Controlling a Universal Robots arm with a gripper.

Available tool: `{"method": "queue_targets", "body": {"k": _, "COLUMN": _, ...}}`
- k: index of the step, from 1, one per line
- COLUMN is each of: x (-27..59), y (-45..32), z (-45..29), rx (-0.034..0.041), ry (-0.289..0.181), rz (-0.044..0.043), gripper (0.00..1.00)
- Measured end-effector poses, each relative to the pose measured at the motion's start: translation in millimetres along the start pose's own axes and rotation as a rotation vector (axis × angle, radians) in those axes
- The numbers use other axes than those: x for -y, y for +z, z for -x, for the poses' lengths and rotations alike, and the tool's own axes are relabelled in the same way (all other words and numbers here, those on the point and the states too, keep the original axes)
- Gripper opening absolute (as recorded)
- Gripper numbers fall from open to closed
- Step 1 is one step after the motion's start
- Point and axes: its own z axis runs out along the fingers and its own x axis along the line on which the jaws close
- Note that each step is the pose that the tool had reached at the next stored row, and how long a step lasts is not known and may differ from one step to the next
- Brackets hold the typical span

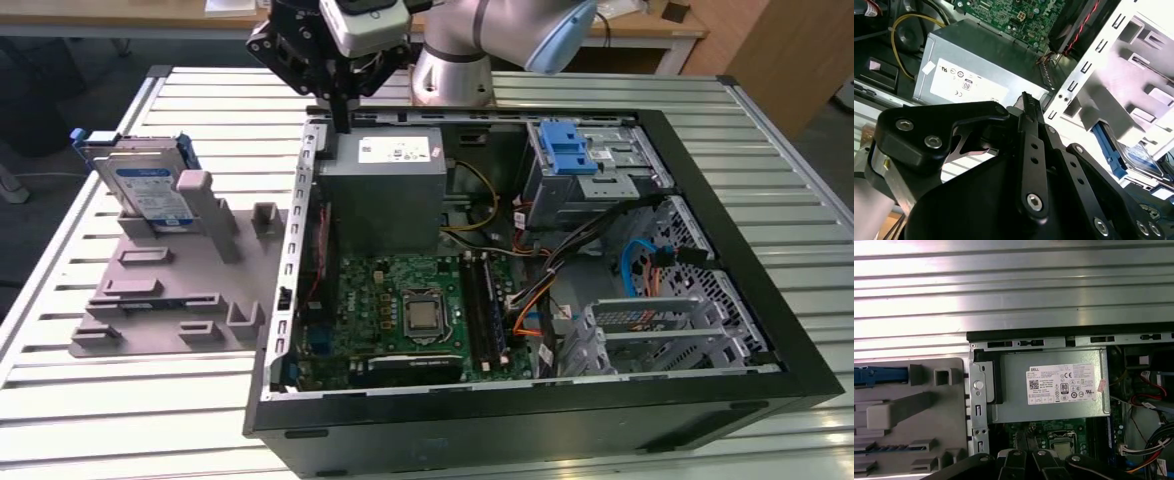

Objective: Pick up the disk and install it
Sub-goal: 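Reach for the disk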

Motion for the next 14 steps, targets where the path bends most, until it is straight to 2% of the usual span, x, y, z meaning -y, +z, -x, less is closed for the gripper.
{"method": "queue_targets", "body": {"k": 14, "x": 0.8, "y": 0.5, "z": -10.5, "rx": -0.0011, "ry": 0.0, "rz": -0.0001, "gripper": 0.11}}
